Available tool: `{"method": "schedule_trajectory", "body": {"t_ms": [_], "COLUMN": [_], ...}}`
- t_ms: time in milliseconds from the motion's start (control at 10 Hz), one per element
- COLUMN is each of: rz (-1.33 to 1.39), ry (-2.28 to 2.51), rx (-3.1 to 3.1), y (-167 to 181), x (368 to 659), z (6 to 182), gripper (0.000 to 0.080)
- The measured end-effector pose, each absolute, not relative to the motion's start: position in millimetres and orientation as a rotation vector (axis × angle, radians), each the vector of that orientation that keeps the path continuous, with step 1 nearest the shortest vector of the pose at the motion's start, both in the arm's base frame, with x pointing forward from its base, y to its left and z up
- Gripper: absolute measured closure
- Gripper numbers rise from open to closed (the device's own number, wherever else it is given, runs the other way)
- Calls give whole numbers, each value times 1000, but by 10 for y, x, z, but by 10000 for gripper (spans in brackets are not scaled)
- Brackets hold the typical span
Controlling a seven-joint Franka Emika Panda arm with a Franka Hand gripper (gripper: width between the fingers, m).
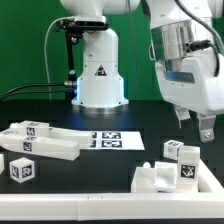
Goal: Assemble chair
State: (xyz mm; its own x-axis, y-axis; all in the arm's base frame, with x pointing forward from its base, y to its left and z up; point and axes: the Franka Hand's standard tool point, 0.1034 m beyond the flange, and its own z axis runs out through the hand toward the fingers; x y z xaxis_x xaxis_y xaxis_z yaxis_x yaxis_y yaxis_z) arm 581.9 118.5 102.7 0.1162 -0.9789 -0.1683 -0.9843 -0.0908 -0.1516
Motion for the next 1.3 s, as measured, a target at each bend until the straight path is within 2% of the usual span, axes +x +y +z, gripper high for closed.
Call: {"method": "schedule_trajectory", "body": {"t_ms": [200, 600, 1000, 1300], "rz": [5, -67, -72, -98], "ry": [1782, 1314, 1305, 909], "rx": [-2305, -2621, -2624, -2812], "y": [1169, 788, 799, 640], "x": [5816, 5580, 5598, 5502], "z": [1020, 1003, 1017, 990], "gripper": [150, 150, 150, 150]}}
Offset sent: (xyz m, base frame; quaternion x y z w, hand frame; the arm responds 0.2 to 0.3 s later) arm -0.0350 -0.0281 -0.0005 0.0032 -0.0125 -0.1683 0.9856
